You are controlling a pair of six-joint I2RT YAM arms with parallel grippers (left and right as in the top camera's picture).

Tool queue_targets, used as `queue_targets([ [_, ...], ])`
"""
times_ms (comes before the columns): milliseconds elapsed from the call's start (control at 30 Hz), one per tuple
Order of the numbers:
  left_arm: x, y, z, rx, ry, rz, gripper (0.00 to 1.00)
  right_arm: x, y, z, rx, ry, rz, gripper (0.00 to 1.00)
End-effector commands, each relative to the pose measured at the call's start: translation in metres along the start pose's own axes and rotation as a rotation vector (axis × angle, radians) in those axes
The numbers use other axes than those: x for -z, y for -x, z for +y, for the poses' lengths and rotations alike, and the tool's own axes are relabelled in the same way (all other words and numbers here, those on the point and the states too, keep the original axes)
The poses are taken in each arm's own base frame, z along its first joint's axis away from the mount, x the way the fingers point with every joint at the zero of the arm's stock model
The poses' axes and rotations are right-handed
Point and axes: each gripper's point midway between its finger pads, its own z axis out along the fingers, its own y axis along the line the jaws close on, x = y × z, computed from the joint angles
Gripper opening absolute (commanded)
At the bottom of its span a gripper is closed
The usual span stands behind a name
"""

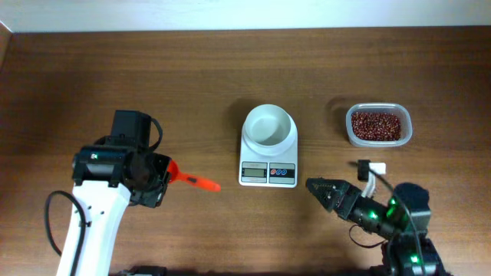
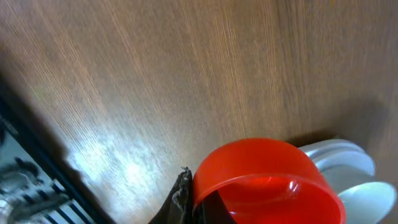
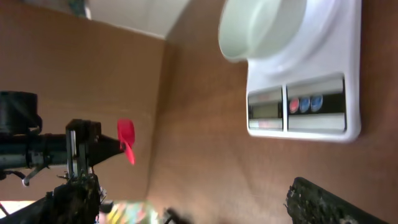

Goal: Scoop and weigh 50g on scale
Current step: 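Bring the right gripper to the scoop and grasp it beside the left gripper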

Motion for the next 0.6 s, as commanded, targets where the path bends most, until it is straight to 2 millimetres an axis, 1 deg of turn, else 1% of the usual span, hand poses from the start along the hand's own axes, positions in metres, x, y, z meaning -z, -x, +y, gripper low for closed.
queue_targets([
  [0, -0.008, -0.014, 0.006, 0.138, 0.024, 0.078, 0.00, -0.007, -0.018, 0.010, -0.029, 0.040, 0.123, 0.96],
  [67, -0.016, -0.022, 0.012, 0.173, 0.054, 0.101, 0.00, -0.014, -0.028, 0.009, -0.028, 0.023, 0.158, 0.96],
  [133, -0.021, -0.040, 0.017, 0.205, 0.085, 0.155, 0.00, -0.024, -0.036, 0.016, -0.013, 0.017, 0.170, 0.97],
  [200, -0.021, -0.052, 0.017, 0.208, 0.093, 0.175, 0.00, -0.032, -0.042, 0.029, 0.010, 0.045, 0.170, 0.97],
  [233, -0.021, -0.059, 0.017, 0.209, 0.100, 0.174, 0.00, -0.037, -0.048, 0.041, 0.036, 0.080, 0.179, 0.96],
  [300, -0.021, -0.074, 0.020, 0.182, 0.114, 0.181, 0.00, -0.048, -0.060, 0.057, 0.091, 0.114, 0.176, 0.96],
  [333, -0.021, -0.078, 0.020, 0.177, 0.117, 0.183, 0.00, -0.050, -0.062, 0.057, 0.083, 0.108, 0.172, 0.97],
  [400, -0.021, -0.087, 0.022, 0.183, 0.127, 0.188, 0.00, -0.061, -0.070, 0.053, 0.006, 0.065, 0.164, 0.96],
  [467, -0.022, -0.096, 0.019, 0.152, 0.112, 0.195, 0.00, -0.072, -0.081, 0.065, 0.038, 0.104, 0.176, 0.94],
  [533, -0.022, -0.102, 0.016, 0.135, 0.099, 0.201, 0.00, -0.083, -0.091, 0.074, 0.055, 0.144, 0.189, 0.83],
  [567, -0.022, -0.105, 0.015, 0.122, 0.095, 0.205, 0.00, -0.088, -0.094, 0.074, 0.026, 0.144, 0.195, 0.82],
])
